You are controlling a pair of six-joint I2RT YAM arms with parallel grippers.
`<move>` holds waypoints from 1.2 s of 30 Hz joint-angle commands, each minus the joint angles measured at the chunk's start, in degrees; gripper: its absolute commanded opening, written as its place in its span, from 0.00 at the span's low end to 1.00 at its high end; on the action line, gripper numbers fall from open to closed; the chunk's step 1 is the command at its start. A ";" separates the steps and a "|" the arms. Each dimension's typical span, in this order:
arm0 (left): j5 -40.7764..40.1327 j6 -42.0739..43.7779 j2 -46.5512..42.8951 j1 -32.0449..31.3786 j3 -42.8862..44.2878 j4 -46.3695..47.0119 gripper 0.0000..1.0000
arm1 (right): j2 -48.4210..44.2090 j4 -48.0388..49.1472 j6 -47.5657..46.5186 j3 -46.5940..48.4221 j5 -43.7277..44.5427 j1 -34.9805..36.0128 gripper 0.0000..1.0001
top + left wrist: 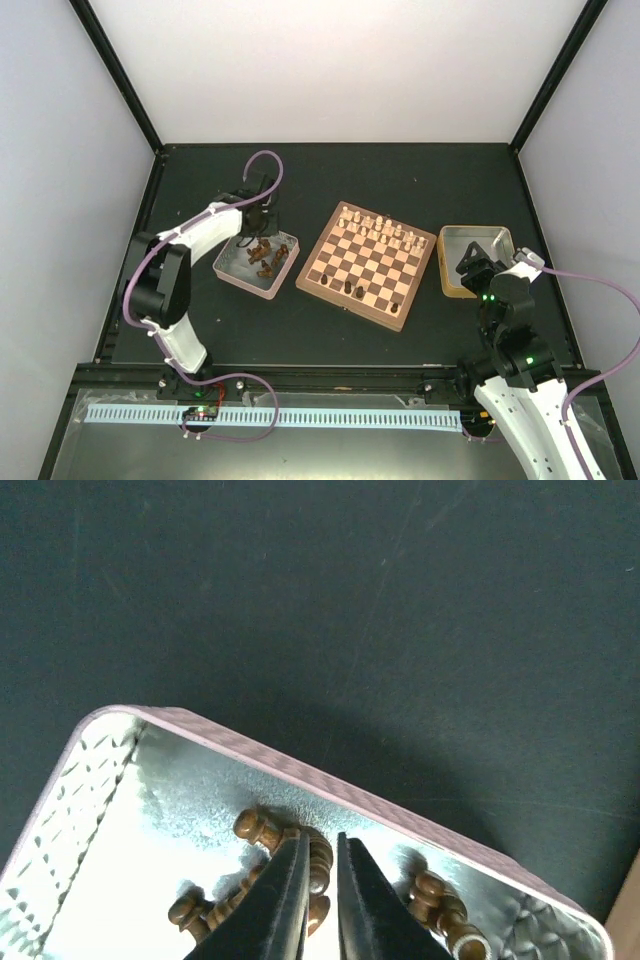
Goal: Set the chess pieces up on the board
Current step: Pick up the chess piece from the storage box.
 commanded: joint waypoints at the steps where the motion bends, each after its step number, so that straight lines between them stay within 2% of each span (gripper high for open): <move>1: -0.09 0.18 -2.99 0.33 -0.54 -0.87 0.15 | -0.38 1.13 0.90 -0.64 0.02 0.29 0.80; 4: 0.06 0.01 -1.15 0.33 -0.26 -1.29 0.26 | -0.38 1.09 0.95 -0.75 -0.15 0.26 0.80; 12: 0.13 -0.61 2.44 0.39 -0.16 -0.60 0.35 | -0.82 0.61 1.07 -0.66 -0.10 0.28 0.80; 18: -0.56 -1.32 4.21 0.39 -0.81 0.22 0.30 | -0.91 0.49 1.10 -0.66 -0.13 0.31 0.80; 25: 0.60 -1.84 4.26 0.39 -2.05 0.73 0.16 | -0.91 0.70 1.04 -0.66 -0.10 0.30 0.80; 31: 0.84 -2.40 4.32 0.39 -2.69 0.77 0.20 | -0.81 0.86 1.09 -0.84 -0.13 0.24 0.80; 36: 0.98 -2.46 3.58 0.39 -3.40 1.56 0.09 | -0.48 1.29 1.07 -0.85 -0.47 0.29 0.80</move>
